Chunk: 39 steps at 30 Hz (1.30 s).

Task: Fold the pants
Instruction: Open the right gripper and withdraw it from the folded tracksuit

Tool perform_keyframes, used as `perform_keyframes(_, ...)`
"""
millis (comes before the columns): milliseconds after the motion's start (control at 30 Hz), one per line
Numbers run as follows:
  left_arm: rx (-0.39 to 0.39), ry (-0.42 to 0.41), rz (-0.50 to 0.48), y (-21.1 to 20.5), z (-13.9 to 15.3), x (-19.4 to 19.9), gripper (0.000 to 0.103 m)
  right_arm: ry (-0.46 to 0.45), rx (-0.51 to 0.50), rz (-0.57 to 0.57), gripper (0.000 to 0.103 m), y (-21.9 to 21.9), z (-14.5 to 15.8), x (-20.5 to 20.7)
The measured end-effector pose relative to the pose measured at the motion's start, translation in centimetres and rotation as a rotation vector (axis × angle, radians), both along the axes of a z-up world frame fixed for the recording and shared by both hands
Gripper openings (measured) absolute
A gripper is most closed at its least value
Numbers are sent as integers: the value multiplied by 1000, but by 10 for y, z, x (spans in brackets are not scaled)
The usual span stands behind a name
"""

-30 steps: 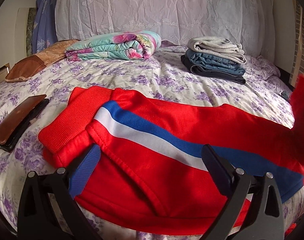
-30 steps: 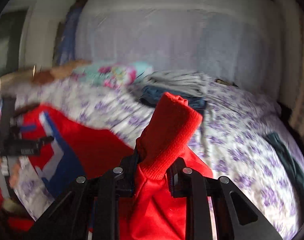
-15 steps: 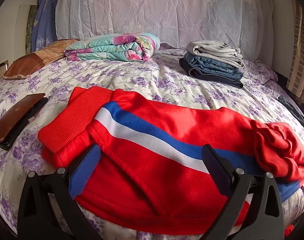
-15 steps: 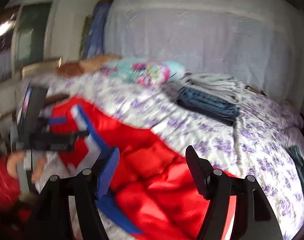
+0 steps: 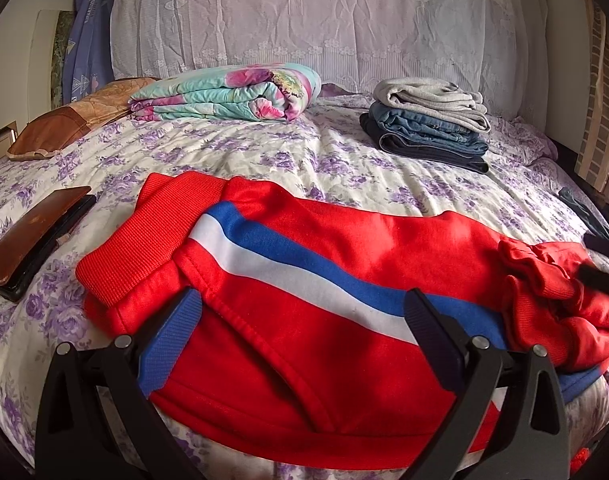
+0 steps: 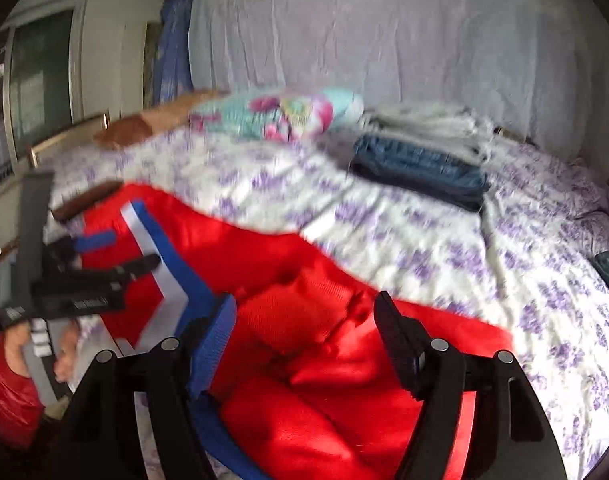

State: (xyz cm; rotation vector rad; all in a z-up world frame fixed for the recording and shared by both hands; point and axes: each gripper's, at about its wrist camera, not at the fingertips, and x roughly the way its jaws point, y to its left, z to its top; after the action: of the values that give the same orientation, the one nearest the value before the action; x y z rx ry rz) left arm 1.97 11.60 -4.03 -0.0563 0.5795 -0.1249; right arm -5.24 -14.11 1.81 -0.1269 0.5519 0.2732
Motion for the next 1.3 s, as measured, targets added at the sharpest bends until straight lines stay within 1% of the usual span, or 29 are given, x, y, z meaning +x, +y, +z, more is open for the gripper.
perform_keyframes(33,0,1,0,0,0,0,98,-21,15,-19,82,-5,1,-2)
perform_keyframes(67,-1,4,0,0,0,0,98,-16,6,-41,85,-10,-3,2)
perform_keyframes(100,2,5,-1,0,0,0,98,23,-32,-59,88,-9,-12,14)
perform_keyframes(133,6,11,-2,0,0,1,98,133,-104,-57,92,-5,-32,29)
perform_keyframes(167,13,18,-4,0,-1,2,98,217,-138,-34,92,-1,-50,42)
perform_keyframes(200,28,31,-8,-2,-1,2,98,217,-96,-27,93,-6,-52,43)
perform_keyframes(267,43,49,-20,-2,1,2,98,219,-41,-26,93,-15,-39,41)
perform_keyframes(300,41,59,-31,0,3,-1,98,183,-28,-23,93,-19,-32,36)
perform_keyframes(367,8,66,-48,8,11,-9,98,94,-23,-48,94,-28,-19,20)
perform_keyframes(433,-42,57,-37,26,24,-23,98,45,-8,-58,99,-40,-12,8)
perform_keyframes(467,-63,55,-39,33,28,-27,98,33,-2,-72,99,-48,-10,4)
perform_keyframes(500,-81,60,-21,43,34,-32,98,34,-5,-93,99,-55,-11,3)
perform_keyframes(567,-76,77,21,56,38,-34,98,75,-35,-123,99,-63,-22,11)
perform_keyframes(600,-63,100,35,61,37,-31,98,150,-85,-127,99,-62,-39,22)
perform_keyframes(633,-56,123,44,64,34,-27,98,203,-119,-120,99,-60,-51,29)
perform_keyframes(700,-68,189,57,69,22,-15,98,174,-75,-121,99,-63,-44,24)
perform_keyframes(767,-120,249,54,73,9,-4,98,153,-52,-68,99,-65,-43,19)
perform_keyframes(800,-136,253,63,74,4,0,98,154,-41,-61,99,-67,-44,18)
perform_keyframes(867,-147,224,71,74,3,2,98,147,5,-53,99,-74,-42,15)
perform_keyframes(900,-171,218,79,76,2,4,98,143,35,-47,99,-79,-41,14)
perform_keyframes(967,-222,205,100,81,1,6,98,127,115,-52,99,-90,-38,12)
perform_keyframes(1033,-266,198,117,85,2,7,98,79,217,-77,99,-106,-35,3)
perform_keyframes(1100,-313,188,130,89,2,7,98,-2,326,-122,99,-126,-28,-7)
perform_keyframes(1133,-336,183,135,92,2,7,98,-36,363,-157,99,-134,-27,-12)
perform_keyframes(1167,-351,182,137,93,2,10,98,-62,397,-202,99,-142,-26,-15)
perform_keyframes(1200,-355,183,140,93,2,12,98,-58,412,-235,99,-147,-26,-13)
perform_keyframes(1233,-349,188,141,92,2,17,98,-4,397,-274,99,-149,-31,-4)
perform_keyframes(1267,-339,192,141,91,2,18,98,79,357,-299,99,-148,-38,7)
perform_keyframes(1300,-326,196,144,89,2,20,98,220,292,-301,100,-140,-50,24)
